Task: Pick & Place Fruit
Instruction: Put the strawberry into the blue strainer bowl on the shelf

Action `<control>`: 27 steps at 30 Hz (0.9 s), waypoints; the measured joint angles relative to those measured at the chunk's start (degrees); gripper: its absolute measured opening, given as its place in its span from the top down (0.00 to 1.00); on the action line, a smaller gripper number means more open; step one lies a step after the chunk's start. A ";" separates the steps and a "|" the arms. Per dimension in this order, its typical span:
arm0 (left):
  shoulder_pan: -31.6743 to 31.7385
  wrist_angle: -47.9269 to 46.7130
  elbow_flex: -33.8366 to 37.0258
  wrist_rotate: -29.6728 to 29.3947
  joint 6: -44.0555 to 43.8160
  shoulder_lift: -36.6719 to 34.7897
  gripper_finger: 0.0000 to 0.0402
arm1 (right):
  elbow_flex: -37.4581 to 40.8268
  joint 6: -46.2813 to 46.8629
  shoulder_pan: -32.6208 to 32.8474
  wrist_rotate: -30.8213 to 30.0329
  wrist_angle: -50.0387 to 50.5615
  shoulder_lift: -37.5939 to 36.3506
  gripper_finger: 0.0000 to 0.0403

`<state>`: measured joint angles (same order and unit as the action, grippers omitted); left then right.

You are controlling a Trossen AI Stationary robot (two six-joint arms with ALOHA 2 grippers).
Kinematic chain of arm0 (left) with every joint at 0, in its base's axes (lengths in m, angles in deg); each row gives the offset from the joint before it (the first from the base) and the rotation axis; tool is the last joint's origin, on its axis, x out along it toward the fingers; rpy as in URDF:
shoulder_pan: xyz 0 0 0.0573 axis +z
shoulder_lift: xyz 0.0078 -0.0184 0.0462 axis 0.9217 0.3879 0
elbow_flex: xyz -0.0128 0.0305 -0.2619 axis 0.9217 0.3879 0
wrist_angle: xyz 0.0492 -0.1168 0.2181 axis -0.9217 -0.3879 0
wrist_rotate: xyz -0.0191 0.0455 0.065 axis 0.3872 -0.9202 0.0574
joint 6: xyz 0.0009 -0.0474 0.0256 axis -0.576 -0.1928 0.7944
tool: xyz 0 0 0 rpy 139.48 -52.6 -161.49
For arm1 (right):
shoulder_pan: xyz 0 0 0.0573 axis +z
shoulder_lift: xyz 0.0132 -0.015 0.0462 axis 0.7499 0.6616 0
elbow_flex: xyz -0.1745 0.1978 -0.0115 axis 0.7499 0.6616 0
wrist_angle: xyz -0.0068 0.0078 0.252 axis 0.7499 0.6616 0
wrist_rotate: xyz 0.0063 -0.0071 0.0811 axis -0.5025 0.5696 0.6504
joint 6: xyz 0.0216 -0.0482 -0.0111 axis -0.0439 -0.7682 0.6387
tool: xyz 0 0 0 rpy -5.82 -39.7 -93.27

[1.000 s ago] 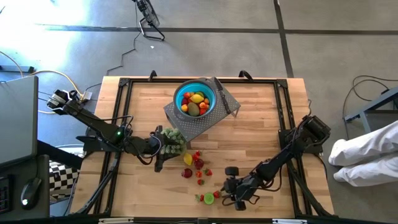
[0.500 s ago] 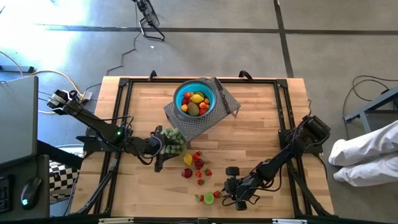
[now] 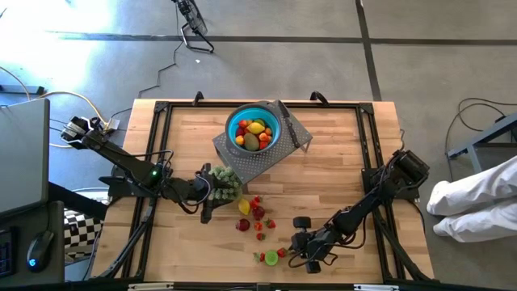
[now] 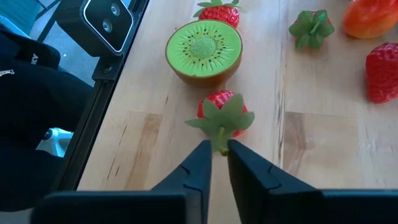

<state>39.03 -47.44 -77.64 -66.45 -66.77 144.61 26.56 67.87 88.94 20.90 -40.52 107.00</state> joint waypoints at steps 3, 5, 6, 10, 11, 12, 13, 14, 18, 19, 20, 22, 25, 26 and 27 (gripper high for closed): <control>0.00 0.00 0.00 -0.01 -0.04 0.00 0.46 | 0.00 0.00 -0.02 0.02 0.00 0.00 0.94; 0.01 0.00 0.00 0.01 -0.04 0.00 0.46 | 0.00 0.00 0.00 0.00 0.00 0.00 0.96; 0.01 0.01 0.00 0.01 -0.04 0.00 0.46 | 0.00 0.00 -0.02 0.00 -0.01 0.00 0.98; 0.01 0.00 0.00 -0.01 -0.07 0.00 0.46 | 0.00 0.00 0.00 -0.14 0.00 0.00 0.98; 0.01 0.02 0.00 0.00 -0.07 0.00 0.46 | 0.00 0.00 0.00 -0.26 0.00 0.00 0.98; 0.01 0.02 0.00 -0.01 -0.07 0.00 0.46 | 0.00 -0.02 0.00 -0.50 -0.02 0.00 0.99; 0.01 0.02 0.00 -0.01 -0.07 0.00 0.46 | 0.00 -0.02 0.00 -0.82 0.00 0.00 0.99; 0.01 0.02 0.00 -0.01 -0.07 0.00 0.46 | 0.00 -0.02 0.00 -1.15 -0.01 0.00 0.99; 0.01 0.02 0.00 0.01 -0.07 0.00 0.46 | 0.00 -0.02 0.00 -1.34 0.00 -0.17 0.99; 0.01 0.02 0.00 0.01 -0.07 0.00 0.46 | 0.00 -0.02 0.00 -1.22 0.02 -0.42 0.99; 0.00 0.02 0.00 0.00 -0.08 0.00 0.46 | 0.00 -0.04 0.00 -1.14 -0.02 -0.76 0.99; 0.01 0.02 0.00 0.00 -0.08 0.00 0.46 | 0.00 -0.14 0.00 -1.11 0.00 -1.58 0.99; 0.00 0.02 0.00 -0.01 -0.08 0.00 0.46 | 0.04 -1.48 0.00 -1.15 0.33 -3.63 0.99; 0.00 0.02 0.00 0.01 -0.09 0.00 0.46 | 0.02 -1.53 0.00 -1.33 0.45 -4.48 0.99; 0.01 0.02 0.00 -0.01 -0.09 0.00 0.46 | 0.02 -1.60 0.00 -1.77 1.06 -5.38 0.99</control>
<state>39.04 -47.42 -77.64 -66.46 -66.86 144.61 26.58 66.27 88.94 19.13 -39.46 101.62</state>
